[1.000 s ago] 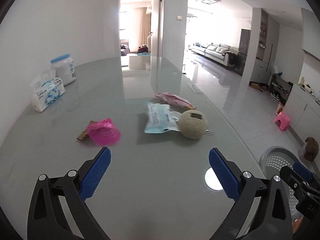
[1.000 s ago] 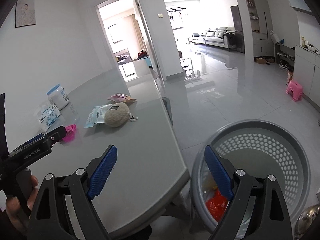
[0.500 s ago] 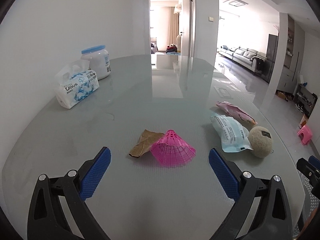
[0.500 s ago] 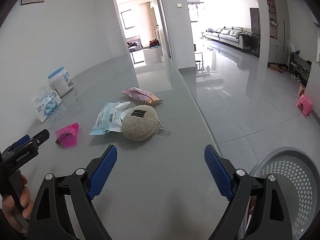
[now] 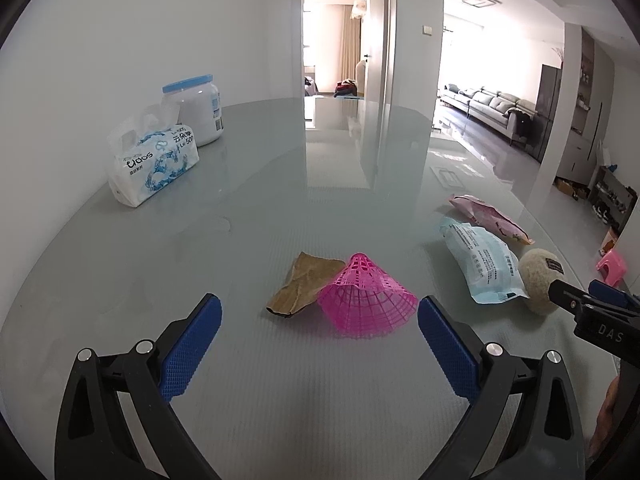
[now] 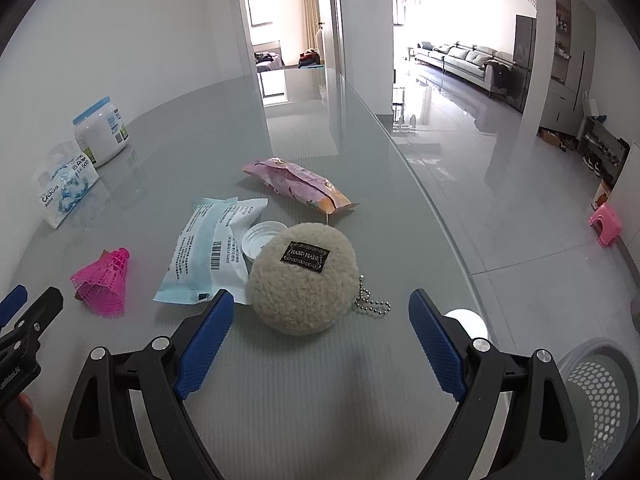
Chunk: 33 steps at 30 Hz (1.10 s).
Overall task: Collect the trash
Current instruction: 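Return both tools to the table and close the right tool on the beige fluffy ball, then grasp the pink shuttlecock with the left tool while the right tool holds the ball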
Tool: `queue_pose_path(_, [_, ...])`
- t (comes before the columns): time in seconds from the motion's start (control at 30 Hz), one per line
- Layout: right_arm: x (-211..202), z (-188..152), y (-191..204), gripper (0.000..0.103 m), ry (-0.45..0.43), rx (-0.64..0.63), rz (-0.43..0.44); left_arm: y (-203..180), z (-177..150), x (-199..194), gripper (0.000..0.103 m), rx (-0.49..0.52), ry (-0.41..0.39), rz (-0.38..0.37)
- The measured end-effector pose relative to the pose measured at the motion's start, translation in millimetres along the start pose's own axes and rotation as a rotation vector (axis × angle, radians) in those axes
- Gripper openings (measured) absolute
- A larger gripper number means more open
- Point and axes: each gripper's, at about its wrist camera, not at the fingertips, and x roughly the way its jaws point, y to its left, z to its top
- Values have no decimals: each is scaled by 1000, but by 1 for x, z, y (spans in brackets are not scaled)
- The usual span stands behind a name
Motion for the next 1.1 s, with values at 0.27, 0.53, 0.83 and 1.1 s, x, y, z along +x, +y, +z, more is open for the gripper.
queue_pose_path(0.27, [20, 6, 0, 85, 27, -2, -19, 4, -2, 4, 97, -18, 17, -7])
queue_pose_path(0.53, [32, 10, 2, 85, 46, -12, -15, 0, -4, 3, 97, -4, 17, 0])
queue_pose_path(0.83, [30, 6, 8, 60, 29, -36, 3, 0, -5, 4, 97, -5, 23, 4])
queue_pose_path(1.1, [5, -8, -10, 59, -39, 37, 40, 2, -4, 5, 97, -5, 7, 20])
